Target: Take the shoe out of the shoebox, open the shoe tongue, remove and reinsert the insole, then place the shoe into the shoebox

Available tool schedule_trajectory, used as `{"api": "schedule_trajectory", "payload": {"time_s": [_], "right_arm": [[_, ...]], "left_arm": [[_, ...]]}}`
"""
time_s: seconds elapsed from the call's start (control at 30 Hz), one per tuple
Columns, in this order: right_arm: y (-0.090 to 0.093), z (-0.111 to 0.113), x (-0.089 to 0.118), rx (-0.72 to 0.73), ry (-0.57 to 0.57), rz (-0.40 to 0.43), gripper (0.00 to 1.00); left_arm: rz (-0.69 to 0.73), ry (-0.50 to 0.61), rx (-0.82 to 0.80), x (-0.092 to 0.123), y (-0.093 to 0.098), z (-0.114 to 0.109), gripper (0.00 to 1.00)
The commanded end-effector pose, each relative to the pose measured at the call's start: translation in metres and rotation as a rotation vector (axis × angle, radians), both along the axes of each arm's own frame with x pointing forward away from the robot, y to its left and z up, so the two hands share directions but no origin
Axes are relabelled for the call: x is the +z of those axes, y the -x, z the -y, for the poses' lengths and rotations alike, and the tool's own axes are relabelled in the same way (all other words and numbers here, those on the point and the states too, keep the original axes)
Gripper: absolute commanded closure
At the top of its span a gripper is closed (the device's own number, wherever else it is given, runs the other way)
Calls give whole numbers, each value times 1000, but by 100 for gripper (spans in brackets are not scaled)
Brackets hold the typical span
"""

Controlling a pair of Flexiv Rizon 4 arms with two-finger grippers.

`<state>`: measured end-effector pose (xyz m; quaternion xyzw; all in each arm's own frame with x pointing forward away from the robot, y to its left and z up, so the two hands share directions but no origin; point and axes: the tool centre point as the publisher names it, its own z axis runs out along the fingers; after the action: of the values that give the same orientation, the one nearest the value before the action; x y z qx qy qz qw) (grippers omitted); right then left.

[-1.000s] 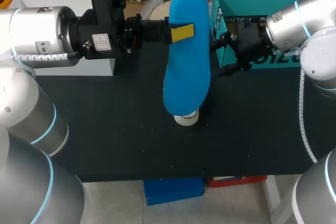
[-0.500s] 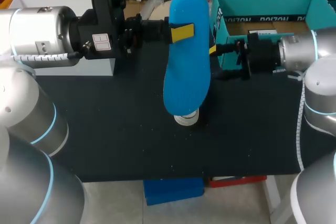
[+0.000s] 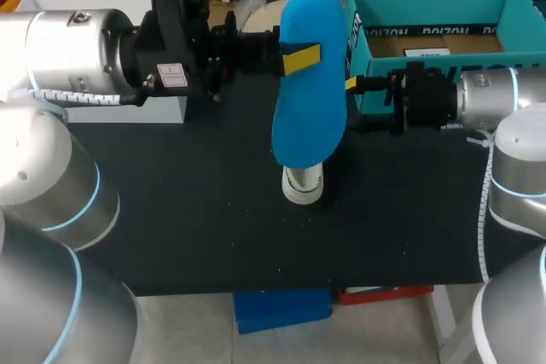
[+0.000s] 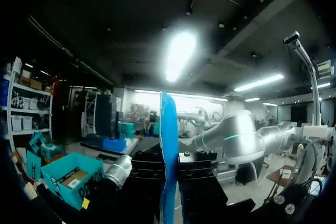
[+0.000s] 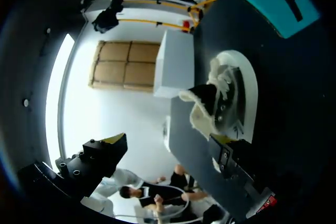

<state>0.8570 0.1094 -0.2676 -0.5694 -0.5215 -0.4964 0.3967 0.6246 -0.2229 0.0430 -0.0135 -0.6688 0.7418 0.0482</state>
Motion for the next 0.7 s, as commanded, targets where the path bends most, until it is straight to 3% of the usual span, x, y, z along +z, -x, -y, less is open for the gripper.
{"api": "schedule_trajectory", "payload": {"time_s": [0.03,0.2,0.3,0.7], "right_arm": [[0,-1,0,-1,1,0,0],[0,-1,0,-1,1,0,0],[0,-1,0,-1,1,0,0],[0,-1,0,-1,1,0,0]], "left_arm": [[80,14,51,-39,-25,24,100],[231,-32,98,-87,-40,30,100],[151,-15,82,-108,-48,32,100],[151,-15,82,-108,-48,32,100]]}}
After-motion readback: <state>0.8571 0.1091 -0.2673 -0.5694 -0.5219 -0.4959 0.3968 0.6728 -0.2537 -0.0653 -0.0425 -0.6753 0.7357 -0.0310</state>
